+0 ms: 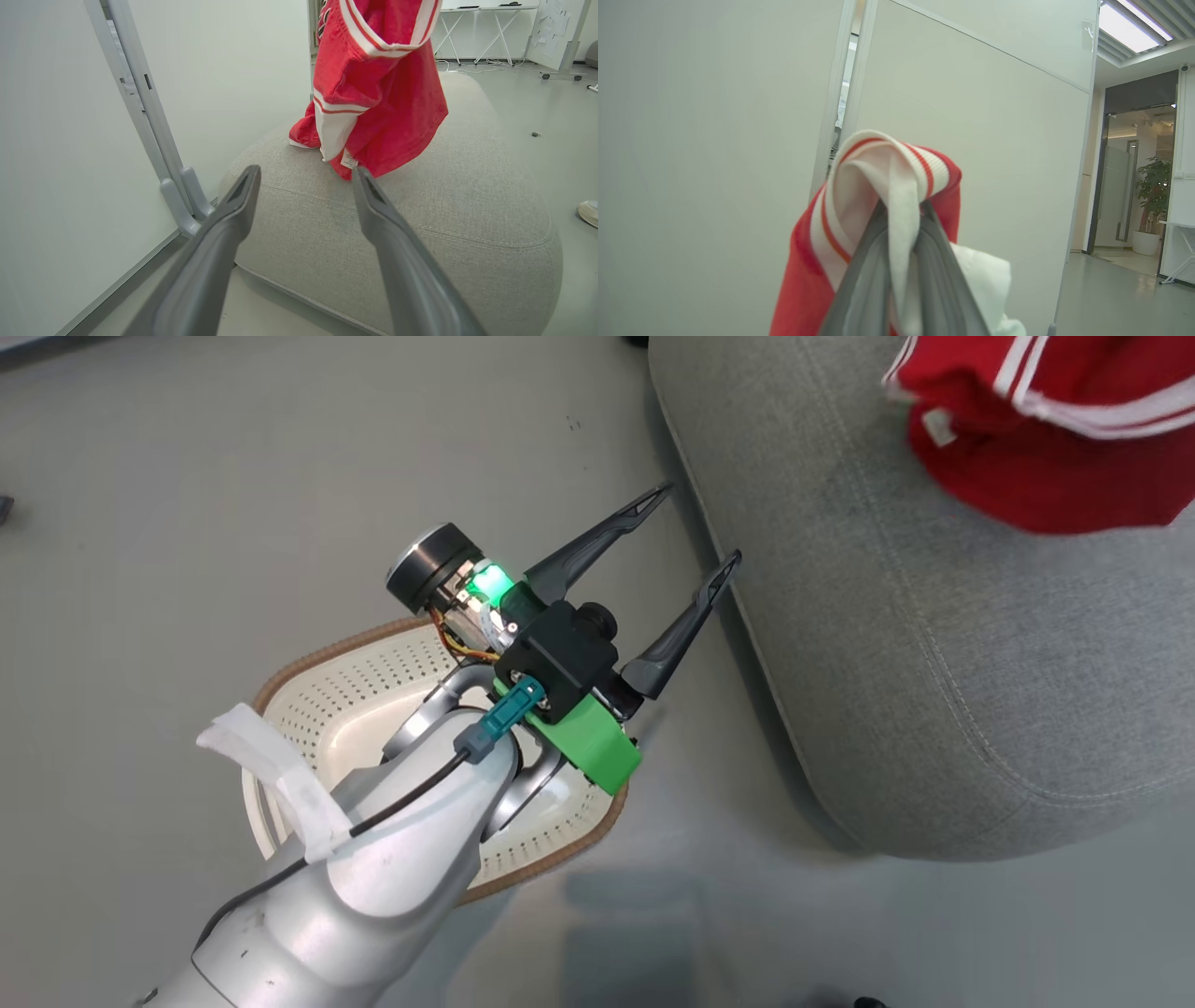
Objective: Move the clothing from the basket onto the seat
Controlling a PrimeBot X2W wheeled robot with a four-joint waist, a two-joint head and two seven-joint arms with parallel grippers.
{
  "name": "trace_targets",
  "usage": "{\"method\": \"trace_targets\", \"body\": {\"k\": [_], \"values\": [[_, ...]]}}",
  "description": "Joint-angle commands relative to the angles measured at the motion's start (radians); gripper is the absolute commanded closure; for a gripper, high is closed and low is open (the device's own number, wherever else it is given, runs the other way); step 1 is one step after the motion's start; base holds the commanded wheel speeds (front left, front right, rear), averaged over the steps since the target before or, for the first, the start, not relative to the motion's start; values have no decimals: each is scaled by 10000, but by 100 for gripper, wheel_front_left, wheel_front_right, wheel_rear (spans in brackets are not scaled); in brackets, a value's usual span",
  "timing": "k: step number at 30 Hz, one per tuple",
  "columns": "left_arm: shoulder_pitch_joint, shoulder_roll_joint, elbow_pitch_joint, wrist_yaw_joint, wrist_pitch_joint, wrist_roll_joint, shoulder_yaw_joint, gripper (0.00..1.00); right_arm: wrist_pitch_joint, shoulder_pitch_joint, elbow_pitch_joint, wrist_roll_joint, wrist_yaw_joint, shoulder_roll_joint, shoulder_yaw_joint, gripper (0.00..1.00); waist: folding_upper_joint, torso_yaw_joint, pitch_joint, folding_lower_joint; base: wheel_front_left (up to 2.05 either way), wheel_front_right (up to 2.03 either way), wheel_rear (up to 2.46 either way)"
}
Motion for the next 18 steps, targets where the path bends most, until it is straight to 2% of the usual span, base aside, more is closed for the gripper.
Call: {"method": "trace_targets", "body": {"k": [1, 7, 11, 15, 18], "values": [[-208, -24, -25, -19, -3, 76, 11, 0, -25, -474, 170, -39, -11, -297, -142, 100, -1, 337, 669, -1, 0, 0, 0], [-504, -139, -80, -55, -3, 243, 28, 0, -25, -2312, 1578, -70, -9, -1719, -285, 100, -1, 528, 1213, -1, 0, 0, 0], [-623, -201, -122, -77, -3, 342, 38, 0, -25, -2989, 2601, -180, -11, -2491, -269, 100, -1, 623, 1436, -1, 0, 0, 0], [-677, -208, -174, -71, -3, 404, 99, 0, -27, -3198, 3490, -232, -11, -2857, -178, 100, -1, 672, 1625, -1, 0, 0, 0], [-694, -174, -206, -75, -3, 435, 167, 0, -25, -2969, 4028, -279, -11, -2834, -68, 100, -1, 676, 1785, -1, 0, 0, 0]]}}
